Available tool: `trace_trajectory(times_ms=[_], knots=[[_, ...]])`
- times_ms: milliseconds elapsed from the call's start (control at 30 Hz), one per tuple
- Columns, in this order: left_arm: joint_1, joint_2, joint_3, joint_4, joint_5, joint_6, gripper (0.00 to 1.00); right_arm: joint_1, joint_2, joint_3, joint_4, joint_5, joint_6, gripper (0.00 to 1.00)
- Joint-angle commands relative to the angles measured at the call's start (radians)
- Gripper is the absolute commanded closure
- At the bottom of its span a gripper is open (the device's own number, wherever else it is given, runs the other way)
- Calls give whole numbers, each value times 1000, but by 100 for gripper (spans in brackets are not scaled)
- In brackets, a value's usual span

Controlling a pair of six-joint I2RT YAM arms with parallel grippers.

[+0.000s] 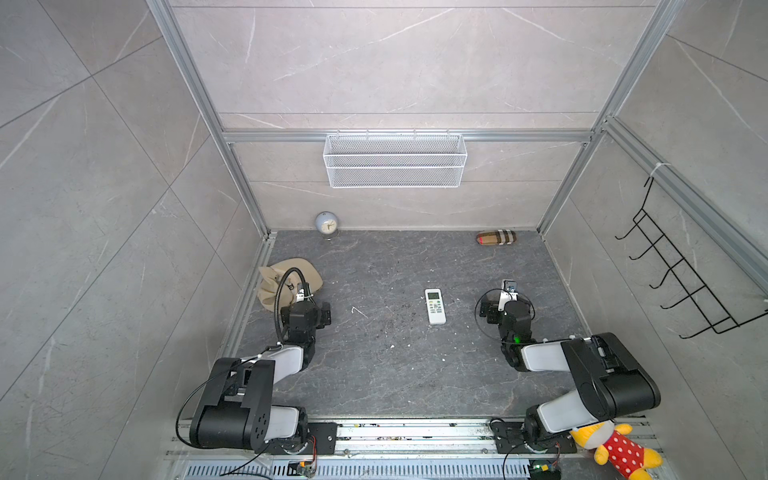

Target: Load the batteries into the remote control

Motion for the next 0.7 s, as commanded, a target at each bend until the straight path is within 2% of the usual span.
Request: trace_trajectory(times_ms=[0, 133, 200, 300, 333, 367, 400, 433, 467, 667], knots=[[3, 71, -47, 324, -51, 66, 0, -4, -6, 11, 0, -27, 4, 1], [12, 68, -38, 300, -53, 47, 0, -6, 0, 12, 8, -31, 4, 1], [31, 52, -29, 244, -25, 26, 0, -7, 2, 13, 11, -34, 4, 1], [69, 81, -29, 251, 28, -6, 0, -8, 0, 13, 9, -34, 3, 1], [87, 138, -31, 341, 21, 1, 0, -9, 0, 13, 9, -34, 3, 1], [86, 152, -22, 352, 21, 5, 0, -9, 0, 14, 9, -34, 3, 1], [87, 112, -6, 249, 58, -9, 0, -9, 0, 12, 9, -35, 3, 1], [92, 107, -5, 225, 62, -12, 0, -8, 0, 13, 8, -35, 4, 1], [91, 134, -14, 297, 50, -3, 0, -9, 2, 12, 10, -35, 3, 1], [96, 115, 10, 212, 47, -20, 0, -9, 1, 14, 9, -34, 3, 1]])
